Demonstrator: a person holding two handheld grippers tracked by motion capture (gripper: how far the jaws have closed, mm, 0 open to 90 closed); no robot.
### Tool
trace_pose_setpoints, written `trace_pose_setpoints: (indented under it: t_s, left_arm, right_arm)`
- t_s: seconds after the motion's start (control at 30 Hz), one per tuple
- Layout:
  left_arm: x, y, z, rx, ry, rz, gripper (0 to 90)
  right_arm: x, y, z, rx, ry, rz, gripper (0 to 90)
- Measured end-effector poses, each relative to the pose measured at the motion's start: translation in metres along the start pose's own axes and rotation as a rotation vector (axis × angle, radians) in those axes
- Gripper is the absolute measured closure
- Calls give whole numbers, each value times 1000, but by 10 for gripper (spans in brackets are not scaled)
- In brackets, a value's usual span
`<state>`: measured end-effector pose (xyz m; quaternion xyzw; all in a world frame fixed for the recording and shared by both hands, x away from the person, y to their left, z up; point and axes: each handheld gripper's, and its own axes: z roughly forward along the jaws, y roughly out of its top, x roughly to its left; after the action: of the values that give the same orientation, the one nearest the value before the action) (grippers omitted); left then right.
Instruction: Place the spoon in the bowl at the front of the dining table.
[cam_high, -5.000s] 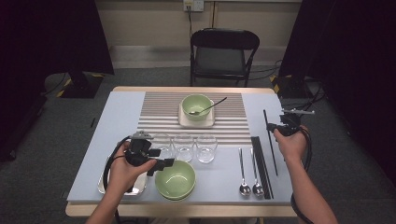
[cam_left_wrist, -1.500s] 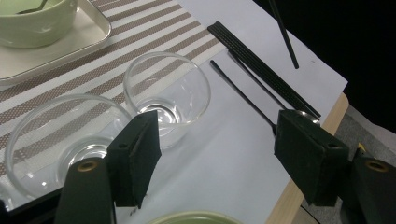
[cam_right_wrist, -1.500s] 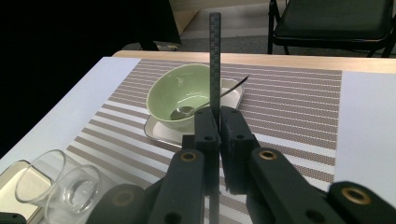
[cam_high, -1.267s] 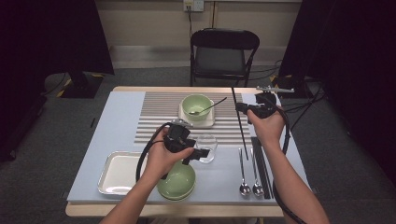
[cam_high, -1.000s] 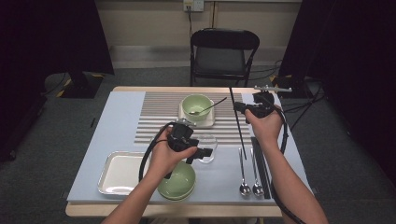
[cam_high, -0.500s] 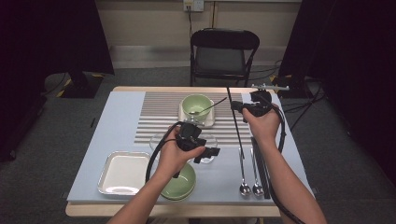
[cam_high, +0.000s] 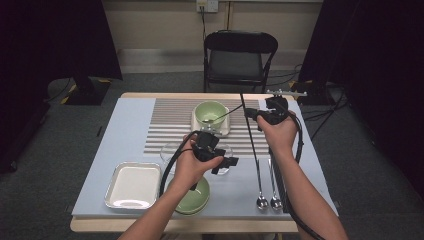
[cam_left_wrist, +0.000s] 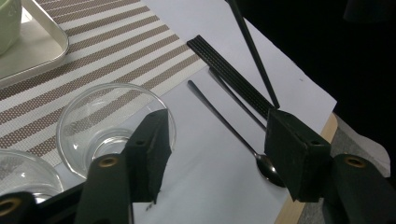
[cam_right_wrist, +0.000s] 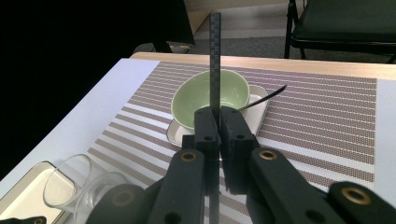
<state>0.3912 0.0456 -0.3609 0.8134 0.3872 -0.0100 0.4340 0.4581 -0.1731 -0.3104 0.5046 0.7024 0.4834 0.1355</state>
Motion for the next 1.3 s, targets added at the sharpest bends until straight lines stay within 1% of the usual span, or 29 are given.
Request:
trace_pose_setpoints:
  t_s: [0.07,0.2,0.27,0.3,0.33,0.37,0.4,0.47,0.5,0.53,0.6,0.7,0.8,0.83,0.9,1.0,1.03,1.1,1.13,1.23,1.3]
  left_arm:
    - [0,1,1,0,-19,-9,424]
    - [1,1,3,-9,-19,-6,461]
    - [2,1,4,-17,-29,-6,468]
    - [2,0,5,-15,-38,0,494]
    - [2,0,5,-15,-38,0,507]
    - [2,0,6,-12,-40,-1,507]
    - [2,0,7,-12,-44,-3,536]
    - [2,0,8,-11,-45,-3,542]
    - [2,0,9,-10,-50,-2,563]
    - [2,0,9,-10,-52,-4,566]
    - [2,0,12,-19,-56,-8,572]
    - [2,0,13,-22,-62,-18,578]
    - [3,0,16,-23,-71,-44,578]
    - [4,-1,17,-23,-67,-53,584]
    - [4,-1,19,-22,-72,-59,598]
    - [3,-1,21,-35,-78,-70,621]
    - [3,-1,22,-37,-78,-80,621]
    - [3,-1,23,-36,-78,-81,622]
    - [3,-1,24,-44,-82,-96,638]
    - [3,-1,25,-50,-89,-103,641]
    - [3,-1,25,-57,-92,-116,646]
  right_arm:
    - [2,0,1,3,5,1,866]
    - [7,0,5,2,11,-4,866]
    - [8,1,5,7,14,-4,866]
    - [11,1,7,4,17,-11,866]
    - [11,1,7,4,17,-11,866]
    - [12,2,7,5,20,-11,866]
    - [14,2,9,6,25,-14,866]
    - [15,2,10,6,24,-14,866]
    - [17,2,10,8,28,-13,866]
    - [17,3,11,6,28,-14,866]
    - [18,3,11,6,32,-11,866]
    - [19,4,12,7,36,-11,866]
    - [21,4,12,3,37,-16,866]
    - [22,4,13,4,39,-14,866]
    - [22,4,13,7,36,-16,866]
    - [23,5,13,5,40,-12,866]
    - [23,5,13,4,41,-10,866]
    - [23,5,13,5,42,-9,866]
    - [23,5,13,5,46,-8,866]
    - [24,5,14,2,46,-11,866]
    - [25,5,15,0,50,-8,866]
